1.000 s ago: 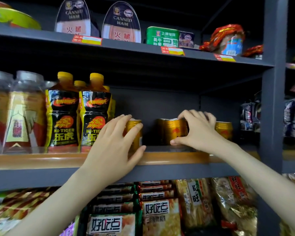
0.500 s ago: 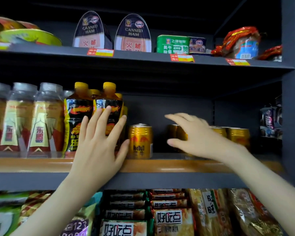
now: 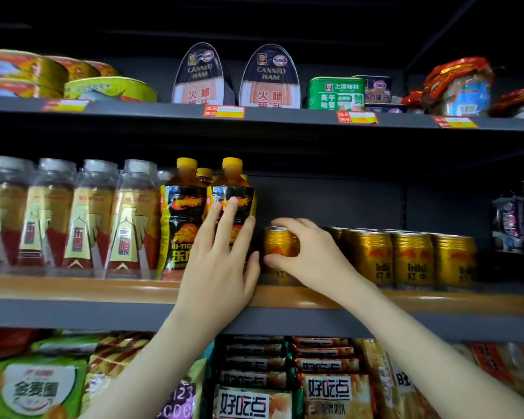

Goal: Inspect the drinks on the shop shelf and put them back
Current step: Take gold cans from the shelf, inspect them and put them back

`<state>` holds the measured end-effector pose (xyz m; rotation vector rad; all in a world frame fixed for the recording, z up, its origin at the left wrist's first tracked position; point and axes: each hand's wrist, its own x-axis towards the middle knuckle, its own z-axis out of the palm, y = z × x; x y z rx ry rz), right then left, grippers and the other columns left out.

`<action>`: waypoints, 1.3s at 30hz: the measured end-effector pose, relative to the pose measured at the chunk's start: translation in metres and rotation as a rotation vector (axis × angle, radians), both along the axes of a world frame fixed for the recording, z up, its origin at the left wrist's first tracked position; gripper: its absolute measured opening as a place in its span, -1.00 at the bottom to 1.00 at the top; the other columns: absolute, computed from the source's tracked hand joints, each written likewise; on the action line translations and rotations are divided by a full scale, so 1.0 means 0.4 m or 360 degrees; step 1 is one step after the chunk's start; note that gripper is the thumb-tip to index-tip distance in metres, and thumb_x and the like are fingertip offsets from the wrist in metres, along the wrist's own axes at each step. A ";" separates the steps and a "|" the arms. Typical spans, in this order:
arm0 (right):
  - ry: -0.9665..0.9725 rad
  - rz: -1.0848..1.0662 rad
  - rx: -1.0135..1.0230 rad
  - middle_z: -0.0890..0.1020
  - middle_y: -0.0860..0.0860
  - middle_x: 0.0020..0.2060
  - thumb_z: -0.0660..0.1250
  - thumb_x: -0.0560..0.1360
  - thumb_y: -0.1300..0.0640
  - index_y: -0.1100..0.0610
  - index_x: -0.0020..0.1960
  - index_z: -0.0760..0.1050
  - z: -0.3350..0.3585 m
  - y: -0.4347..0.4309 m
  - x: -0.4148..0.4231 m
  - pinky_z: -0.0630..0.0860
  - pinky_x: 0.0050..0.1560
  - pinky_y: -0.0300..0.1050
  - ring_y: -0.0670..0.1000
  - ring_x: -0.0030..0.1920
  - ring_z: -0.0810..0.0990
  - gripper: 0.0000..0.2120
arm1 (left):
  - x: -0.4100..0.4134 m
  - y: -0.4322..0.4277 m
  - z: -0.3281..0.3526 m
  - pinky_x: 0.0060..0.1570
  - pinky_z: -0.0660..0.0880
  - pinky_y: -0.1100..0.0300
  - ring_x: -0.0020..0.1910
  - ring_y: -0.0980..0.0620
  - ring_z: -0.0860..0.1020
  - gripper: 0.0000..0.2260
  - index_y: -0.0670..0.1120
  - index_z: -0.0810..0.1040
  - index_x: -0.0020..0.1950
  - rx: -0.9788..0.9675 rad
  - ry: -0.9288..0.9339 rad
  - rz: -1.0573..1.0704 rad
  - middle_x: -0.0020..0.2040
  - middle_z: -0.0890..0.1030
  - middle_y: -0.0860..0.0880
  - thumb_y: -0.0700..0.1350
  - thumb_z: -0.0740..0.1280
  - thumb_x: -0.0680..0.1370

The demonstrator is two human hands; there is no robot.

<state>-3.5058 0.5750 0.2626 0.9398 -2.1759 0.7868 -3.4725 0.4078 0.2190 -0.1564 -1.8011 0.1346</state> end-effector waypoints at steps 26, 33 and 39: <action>0.0192 0.0657 -0.0147 0.27 0.01 0.42 0.54 0.35 0.25 -0.04 0.51 -0.02 -0.488 0.351 0.354 0.18 0.43 -0.32 -0.06 0.44 0.25 -0.04 | 0.312 0.337 -0.432 0.36 0.29 0.24 0.35 0.11 0.36 -0.44 -0.23 0.34 0.36 0.0491 -0.0697 -0.1185 0.33 0.37 0.01 -0.02 0.45 0.48; 0.0040 0.0489 0.0080 0.29 -0.01 0.35 0.63 0.22 0.28 0.08 0.42 0.19 -0.680 0.425 0.433 0.16 0.40 -0.38 -0.02 0.38 0.30 -0.08 | 0.404 0.366 -0.610 0.36 0.32 0.04 0.34 -0.15 0.37 -0.42 -0.19 0.24 0.42 0.0168 -0.0836 -0.1043 0.35 0.37 -0.19 -0.10 0.39 0.48; 0.0105 0.0412 0.0178 0.31 0.03 0.36 0.59 0.30 0.17 0.15 0.40 0.22 -0.725 0.417 0.472 0.13 0.44 -0.35 0.01 0.38 0.31 -0.19 | 0.424 0.360 -0.666 0.35 0.34 0.07 0.31 -0.15 0.40 -0.32 -0.20 0.27 0.38 0.0151 -0.0812 -0.1030 0.32 0.40 -0.20 -0.16 0.55 0.38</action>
